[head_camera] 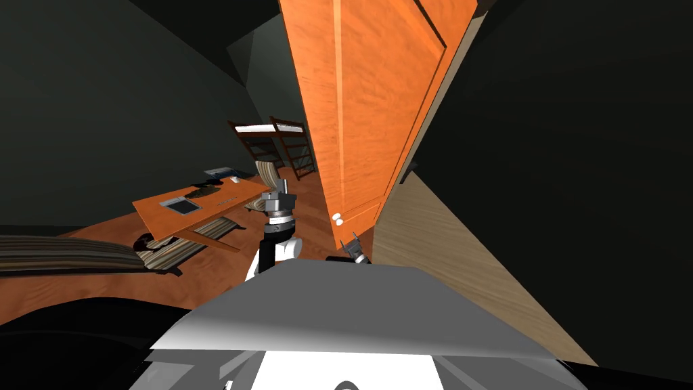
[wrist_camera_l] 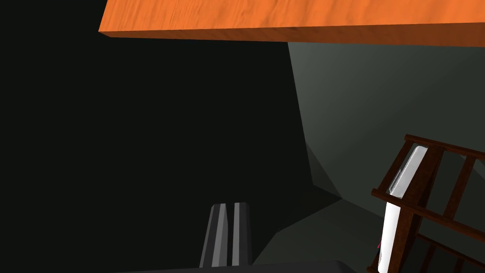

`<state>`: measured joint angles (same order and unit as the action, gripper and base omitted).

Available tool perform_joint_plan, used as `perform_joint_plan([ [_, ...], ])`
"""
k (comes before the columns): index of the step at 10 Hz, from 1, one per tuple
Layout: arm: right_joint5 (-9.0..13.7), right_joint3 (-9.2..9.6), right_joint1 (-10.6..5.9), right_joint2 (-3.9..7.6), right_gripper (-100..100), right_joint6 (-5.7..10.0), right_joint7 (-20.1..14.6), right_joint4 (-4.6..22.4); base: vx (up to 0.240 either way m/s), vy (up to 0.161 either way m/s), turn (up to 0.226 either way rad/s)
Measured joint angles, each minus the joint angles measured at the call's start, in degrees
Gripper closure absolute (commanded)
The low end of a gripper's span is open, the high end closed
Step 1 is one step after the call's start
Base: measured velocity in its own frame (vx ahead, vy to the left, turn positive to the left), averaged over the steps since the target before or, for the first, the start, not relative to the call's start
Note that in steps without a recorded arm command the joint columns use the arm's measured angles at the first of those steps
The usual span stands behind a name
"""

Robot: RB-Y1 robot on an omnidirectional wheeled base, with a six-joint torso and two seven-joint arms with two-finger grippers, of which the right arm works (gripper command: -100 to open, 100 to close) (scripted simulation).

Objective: Push the door open

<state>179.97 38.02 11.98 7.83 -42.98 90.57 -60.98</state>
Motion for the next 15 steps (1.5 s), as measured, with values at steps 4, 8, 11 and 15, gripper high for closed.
perform_joint_plan([
  [4, -0.50, -0.81, -0.72, -0.63, -100, -0.21, -0.26, 0.98, 0.209, 0.128, 0.010],
  [8, -0.84, -1.07, -1.14, -1.15, 100, -0.37, -0.38, 1.55, 0.061, 0.042, 0.011],
  [11, -0.83, -1.12, -1.04, -0.98, 100, -0.14, -0.36, 1.73, -0.018, -0.014, -0.004],
  [15, 1.14, -1.25, -0.65, -0.87, 100, 0.18, 1.02, 1.93, 0.095, 0.110, -0.031],
])
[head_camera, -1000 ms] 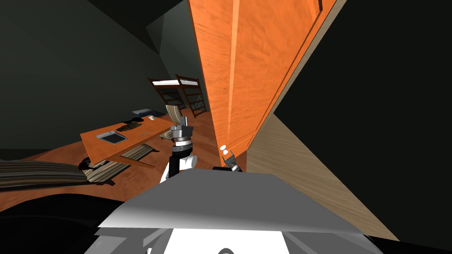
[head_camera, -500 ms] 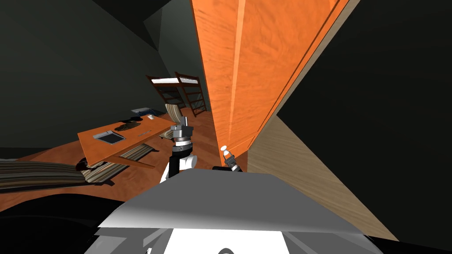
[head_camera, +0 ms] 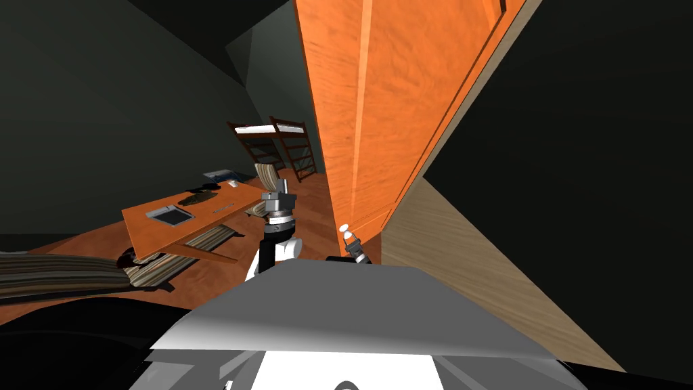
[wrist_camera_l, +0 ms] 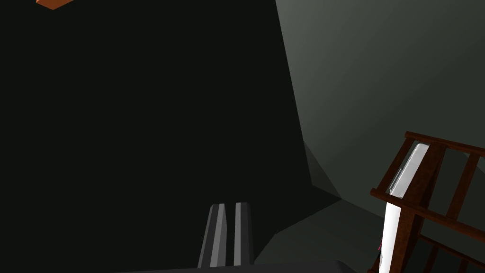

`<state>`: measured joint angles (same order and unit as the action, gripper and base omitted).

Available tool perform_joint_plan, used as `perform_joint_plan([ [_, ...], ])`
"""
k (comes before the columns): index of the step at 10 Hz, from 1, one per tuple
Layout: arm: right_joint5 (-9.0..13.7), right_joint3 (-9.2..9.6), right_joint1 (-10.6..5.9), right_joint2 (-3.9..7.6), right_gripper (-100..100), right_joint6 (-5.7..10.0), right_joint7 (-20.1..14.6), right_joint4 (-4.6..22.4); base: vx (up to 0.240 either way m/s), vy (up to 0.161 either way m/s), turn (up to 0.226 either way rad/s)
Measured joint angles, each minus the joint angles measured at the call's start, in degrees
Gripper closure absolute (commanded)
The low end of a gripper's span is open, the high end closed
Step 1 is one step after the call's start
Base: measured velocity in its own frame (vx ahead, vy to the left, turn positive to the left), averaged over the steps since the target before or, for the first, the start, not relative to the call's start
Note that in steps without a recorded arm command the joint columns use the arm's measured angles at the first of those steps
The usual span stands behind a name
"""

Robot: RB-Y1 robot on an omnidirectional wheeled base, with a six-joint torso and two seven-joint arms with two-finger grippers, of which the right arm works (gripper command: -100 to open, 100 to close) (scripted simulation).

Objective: Push the door open

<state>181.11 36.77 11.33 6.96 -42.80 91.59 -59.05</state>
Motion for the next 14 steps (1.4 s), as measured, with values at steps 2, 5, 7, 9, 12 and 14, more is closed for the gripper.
perform_joint_plan([
  [2, 2.19, -0.34, 0.13, -0.09, 100, -0.21, 1.58, 0.00, 0.142, 0.173, -0.028],
  [5, 5.92, -0.82, 0.46, -0.02, 100, -0.31, 4.14, -0.82, 0.131, 0.151, -0.037],
  [7, 8.28, -1.21, 0.37, -0.08, 100, -0.58, 5.77, -0.60, 0.122, 0.148, -0.041],
  [9, 10.27, -1.64, 0.87, -0.15, 100, -0.19, 7.45, -1.40, 0.115, 0.125, -0.032],
  [12, 12.35, -1.74, 1.49, 0.05, 100, -0.15, 8.98, -2.12, 0.100, 0.076, -0.014],
  [14, 14.39, -1.81, 1.74, -0.05, 100, -0.77, 10.53, -1.54, 0.152, 0.130, -0.025],
])
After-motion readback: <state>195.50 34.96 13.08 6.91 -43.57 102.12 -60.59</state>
